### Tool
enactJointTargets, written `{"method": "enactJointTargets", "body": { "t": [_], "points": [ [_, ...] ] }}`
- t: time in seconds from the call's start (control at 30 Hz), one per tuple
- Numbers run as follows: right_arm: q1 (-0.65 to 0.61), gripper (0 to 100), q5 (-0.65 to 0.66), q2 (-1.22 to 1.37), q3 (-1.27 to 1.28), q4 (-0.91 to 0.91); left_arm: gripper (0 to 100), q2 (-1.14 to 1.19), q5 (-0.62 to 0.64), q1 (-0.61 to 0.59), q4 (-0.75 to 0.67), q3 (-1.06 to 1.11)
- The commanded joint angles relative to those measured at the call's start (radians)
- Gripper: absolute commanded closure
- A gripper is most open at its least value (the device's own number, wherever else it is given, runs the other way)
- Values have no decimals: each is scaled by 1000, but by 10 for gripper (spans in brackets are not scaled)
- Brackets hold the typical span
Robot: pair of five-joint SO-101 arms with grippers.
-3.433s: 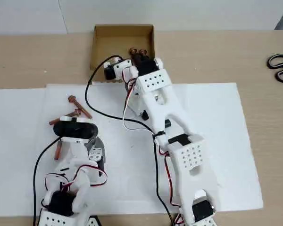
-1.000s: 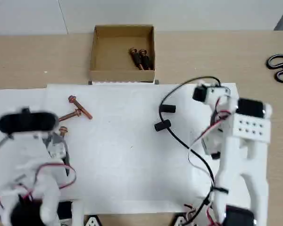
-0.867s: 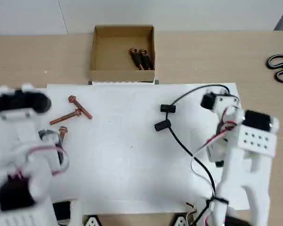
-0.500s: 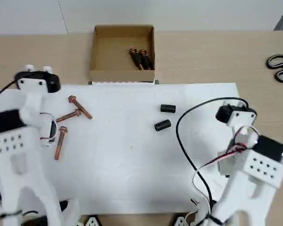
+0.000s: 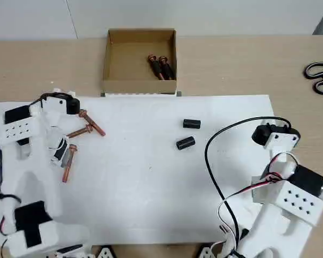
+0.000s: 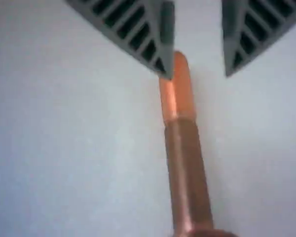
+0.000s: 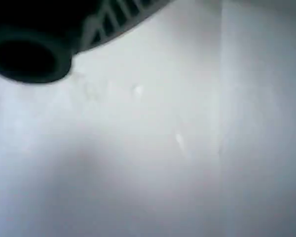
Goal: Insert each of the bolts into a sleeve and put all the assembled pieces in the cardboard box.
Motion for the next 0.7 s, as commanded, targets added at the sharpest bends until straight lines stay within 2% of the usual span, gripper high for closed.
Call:
{"method": "enactJointTargets", "body": {
  "t": [0.0, 0.3, 0.67],
  "points": [
    [10, 995, 6, -22, -5, -19, 914, 28, -18, 3, -38, -67],
    [8, 995, 3, -16, -5, -47, 895, 166, -18, 41, 5, -260],
    [8, 995, 0, -15, -5, -50, 895, 195, -12, 52, -11, -269]
  ]
}}
